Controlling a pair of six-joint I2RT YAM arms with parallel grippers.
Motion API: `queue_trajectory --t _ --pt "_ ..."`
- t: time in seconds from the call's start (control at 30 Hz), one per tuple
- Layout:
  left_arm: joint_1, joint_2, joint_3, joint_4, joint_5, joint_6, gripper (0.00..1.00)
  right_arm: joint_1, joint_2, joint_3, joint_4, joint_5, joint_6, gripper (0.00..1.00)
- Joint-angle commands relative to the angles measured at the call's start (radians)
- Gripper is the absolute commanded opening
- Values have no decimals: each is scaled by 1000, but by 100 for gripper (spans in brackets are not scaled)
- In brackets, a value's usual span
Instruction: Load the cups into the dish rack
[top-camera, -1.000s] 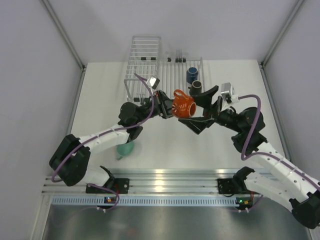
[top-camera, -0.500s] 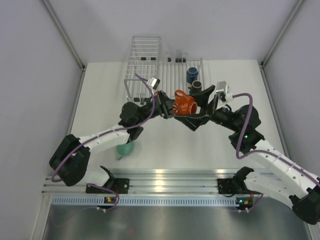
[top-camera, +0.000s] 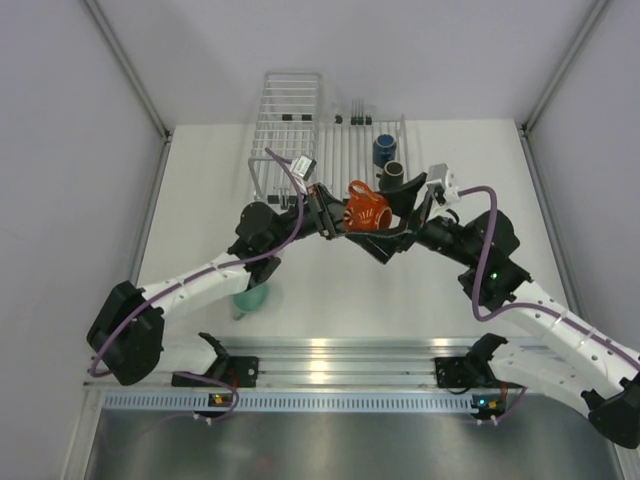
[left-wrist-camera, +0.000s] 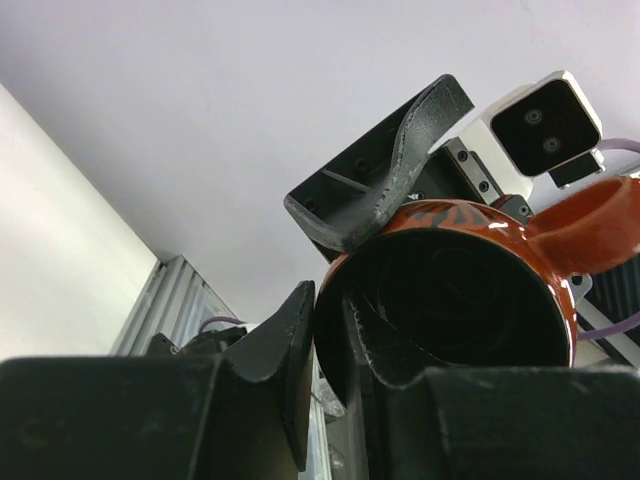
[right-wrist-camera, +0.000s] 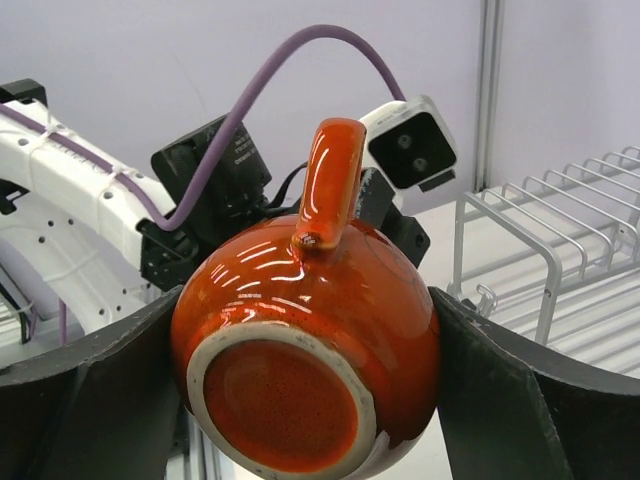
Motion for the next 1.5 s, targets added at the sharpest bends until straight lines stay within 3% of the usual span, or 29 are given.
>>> queue_trajectory --t 0.0,0.1,0.3,0.53,0.87,0.9,1.03,1.47 --pt "-6 -102 30 -29 -39 100 22 -4 -30 30 -22 155 -65 0" --pt "-6 -126 16 -49 -59 108 43 -4 -41 31 -25 176 -73 0" --pt "-1 -155 -10 -78 -86 132 56 -9 -49 37 -36 199 -80 0" --pt "17 -197 -29 -176 -118 209 65 -19 -63 63 -88 238 -106 0" --pt "23 -379 13 -665 -348 540 73 -67 -50 152 -258 327 -156 0" --pt "23 -411 17 -738 -371 581 86 -73 -44 163 -271 339 -162 0" --pt "23 -480 19 -854 -497 648 88 -111 -17 218 -318 350 -168 0" --pt "23 -643 -4 -1079 -703 752 98 -279 215 391 -418 259 -113 0"
